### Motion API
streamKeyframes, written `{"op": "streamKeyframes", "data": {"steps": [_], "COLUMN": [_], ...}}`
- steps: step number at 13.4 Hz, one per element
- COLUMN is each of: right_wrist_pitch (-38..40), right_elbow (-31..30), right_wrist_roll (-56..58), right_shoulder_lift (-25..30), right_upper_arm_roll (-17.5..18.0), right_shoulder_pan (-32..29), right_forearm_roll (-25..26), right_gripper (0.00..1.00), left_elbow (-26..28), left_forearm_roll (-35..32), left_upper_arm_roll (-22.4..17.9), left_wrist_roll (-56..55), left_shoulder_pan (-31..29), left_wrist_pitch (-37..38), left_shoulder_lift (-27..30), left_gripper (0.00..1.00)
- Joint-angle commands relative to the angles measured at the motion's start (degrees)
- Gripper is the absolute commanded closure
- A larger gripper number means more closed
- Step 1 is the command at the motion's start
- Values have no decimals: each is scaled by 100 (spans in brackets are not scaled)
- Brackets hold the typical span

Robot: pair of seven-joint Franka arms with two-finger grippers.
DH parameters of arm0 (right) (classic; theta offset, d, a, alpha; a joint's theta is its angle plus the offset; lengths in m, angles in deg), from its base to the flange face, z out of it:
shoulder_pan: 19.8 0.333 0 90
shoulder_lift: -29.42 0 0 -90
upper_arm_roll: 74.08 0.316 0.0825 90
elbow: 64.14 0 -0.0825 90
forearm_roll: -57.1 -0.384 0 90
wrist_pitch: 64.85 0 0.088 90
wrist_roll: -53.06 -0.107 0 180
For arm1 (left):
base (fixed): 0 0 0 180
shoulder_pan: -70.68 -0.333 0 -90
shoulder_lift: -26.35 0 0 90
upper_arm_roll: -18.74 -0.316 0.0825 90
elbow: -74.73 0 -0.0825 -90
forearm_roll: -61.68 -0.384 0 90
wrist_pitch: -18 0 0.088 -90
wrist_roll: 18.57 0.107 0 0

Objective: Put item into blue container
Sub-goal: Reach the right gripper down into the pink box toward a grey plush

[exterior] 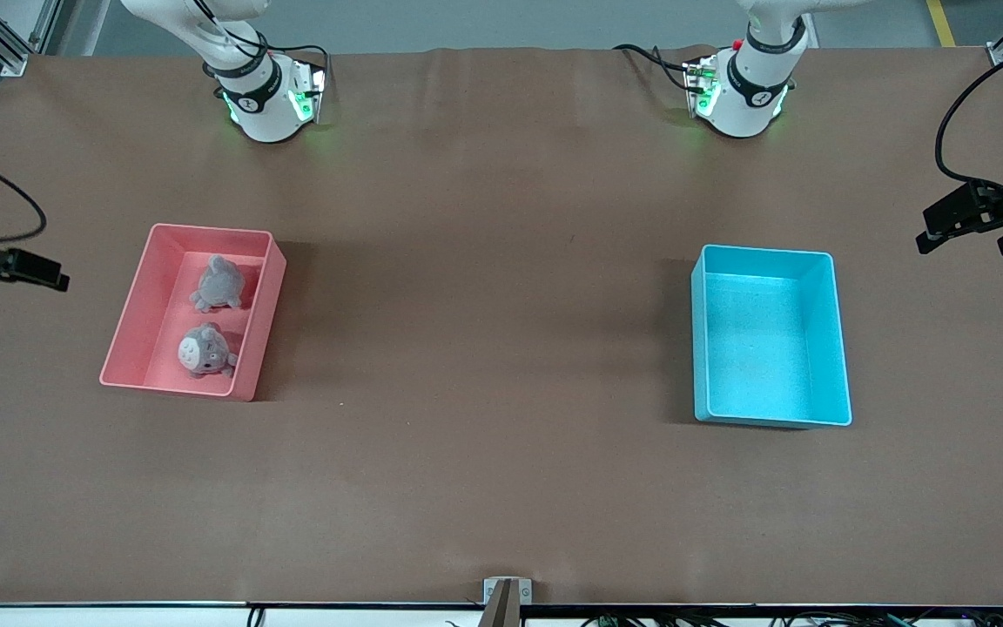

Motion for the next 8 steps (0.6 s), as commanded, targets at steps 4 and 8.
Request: {"op": "streamKeyframes", "data": {"steps": [4,8], "right_wrist_pitch": [-417,-1398], "right_elbow": [-893,-2314], "right_wrist_roll": [-204,-697], "right_shoulder_lift": [-173,194], "right_upper_arm_roll": [39,56], "right_shoulder_pan": [-248,-169], "right_forearm_roll": [-368,-386], "right_gripper": [0,0], "left_elbow": [-63,-63], "left_forearm_roll": [34,25], "left_upper_arm_roll": [-13,-13], "left_wrist_roll": [62,53], "left_shoulder_pan": [1,10], "left_wrist_pitch": [91,91], "left_shoulder_lift": [-6,-6], "left_gripper": [0,0]}}
